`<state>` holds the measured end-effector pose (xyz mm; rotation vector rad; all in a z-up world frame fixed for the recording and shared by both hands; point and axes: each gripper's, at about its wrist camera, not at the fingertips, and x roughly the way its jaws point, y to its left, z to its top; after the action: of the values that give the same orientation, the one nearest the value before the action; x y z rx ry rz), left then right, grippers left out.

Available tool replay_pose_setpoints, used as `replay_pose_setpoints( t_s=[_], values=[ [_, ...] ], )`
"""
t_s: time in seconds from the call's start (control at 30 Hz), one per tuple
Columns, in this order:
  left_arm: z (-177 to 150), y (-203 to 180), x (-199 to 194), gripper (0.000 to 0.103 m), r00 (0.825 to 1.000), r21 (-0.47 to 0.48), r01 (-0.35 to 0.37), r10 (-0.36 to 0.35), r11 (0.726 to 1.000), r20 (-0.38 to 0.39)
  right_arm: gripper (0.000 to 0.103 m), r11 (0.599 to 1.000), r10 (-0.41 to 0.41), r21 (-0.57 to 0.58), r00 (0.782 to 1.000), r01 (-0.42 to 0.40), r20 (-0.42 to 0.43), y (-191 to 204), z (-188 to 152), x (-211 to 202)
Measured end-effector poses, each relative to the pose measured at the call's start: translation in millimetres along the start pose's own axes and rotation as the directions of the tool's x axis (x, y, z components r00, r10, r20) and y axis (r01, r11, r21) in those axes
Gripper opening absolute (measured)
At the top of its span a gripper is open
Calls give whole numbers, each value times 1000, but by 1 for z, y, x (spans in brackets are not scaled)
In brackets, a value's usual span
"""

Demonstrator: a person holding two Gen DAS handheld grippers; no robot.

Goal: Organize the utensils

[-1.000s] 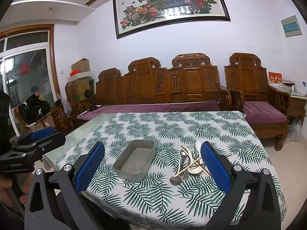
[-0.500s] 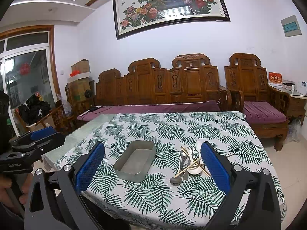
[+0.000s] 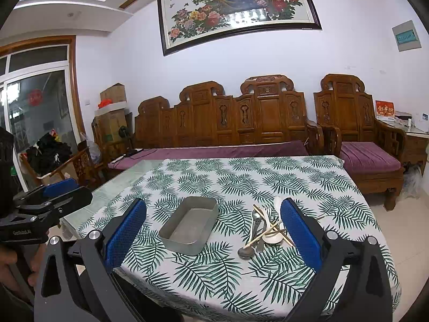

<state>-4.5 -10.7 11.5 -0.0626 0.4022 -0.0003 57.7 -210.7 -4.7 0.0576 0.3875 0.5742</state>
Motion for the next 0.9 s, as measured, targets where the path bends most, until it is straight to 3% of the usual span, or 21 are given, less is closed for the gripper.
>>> replay_pose_setpoints(
  t_s=[0.23, 0.6, 0.9],
  values=[
    [-7, 4, 12, 96, 999, -7, 8, -8, 1000, -33, 100, 1000, -8, 10, 1000, 8, -17, -11, 4, -1],
    [-25, 7, 58, 96, 991, -6, 23, -24, 1000, -129, 99, 999, -40, 27, 996, 42, -77, -39, -17, 34],
    [-32, 7, 103, 96, 980, 14, 45, -41, 999, -197, 86, 996, -65, 44, 987, 72, -146, -69, -31, 78]
  ],
)
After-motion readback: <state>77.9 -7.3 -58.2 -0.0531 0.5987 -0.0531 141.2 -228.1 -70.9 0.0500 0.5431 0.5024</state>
